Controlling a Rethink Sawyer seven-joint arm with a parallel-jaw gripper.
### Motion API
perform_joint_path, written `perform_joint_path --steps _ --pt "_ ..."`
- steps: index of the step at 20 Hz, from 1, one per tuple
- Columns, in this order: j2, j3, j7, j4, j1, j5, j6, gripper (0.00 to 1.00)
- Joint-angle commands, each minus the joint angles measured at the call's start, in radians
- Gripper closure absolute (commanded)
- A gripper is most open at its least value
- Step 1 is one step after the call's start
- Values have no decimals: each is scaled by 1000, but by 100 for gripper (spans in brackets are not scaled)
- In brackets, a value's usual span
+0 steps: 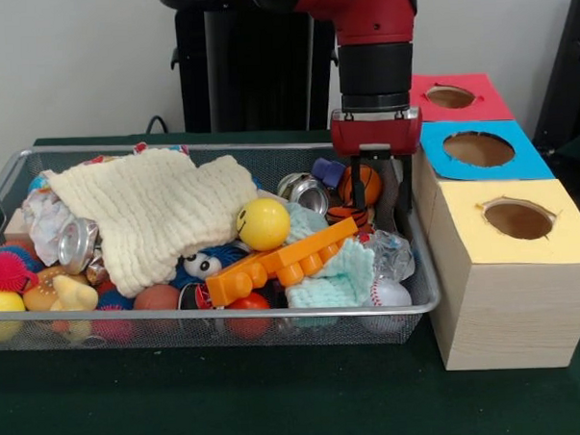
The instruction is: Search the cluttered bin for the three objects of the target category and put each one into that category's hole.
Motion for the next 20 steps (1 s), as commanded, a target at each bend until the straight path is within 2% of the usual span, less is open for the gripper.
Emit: perform_joint_path --steps 1,8,13,17,20 --pt "65 -33 51 -146 35 41 -78 0" --pt "108 -92 35 -198 82 37 -58 0" --pt "109 -100 36 -198 88 27 -62 0" --pt "134 -150 47 -191 120 30 -99 0" --pt "144 -148 38 -180 111 15 -105 0"
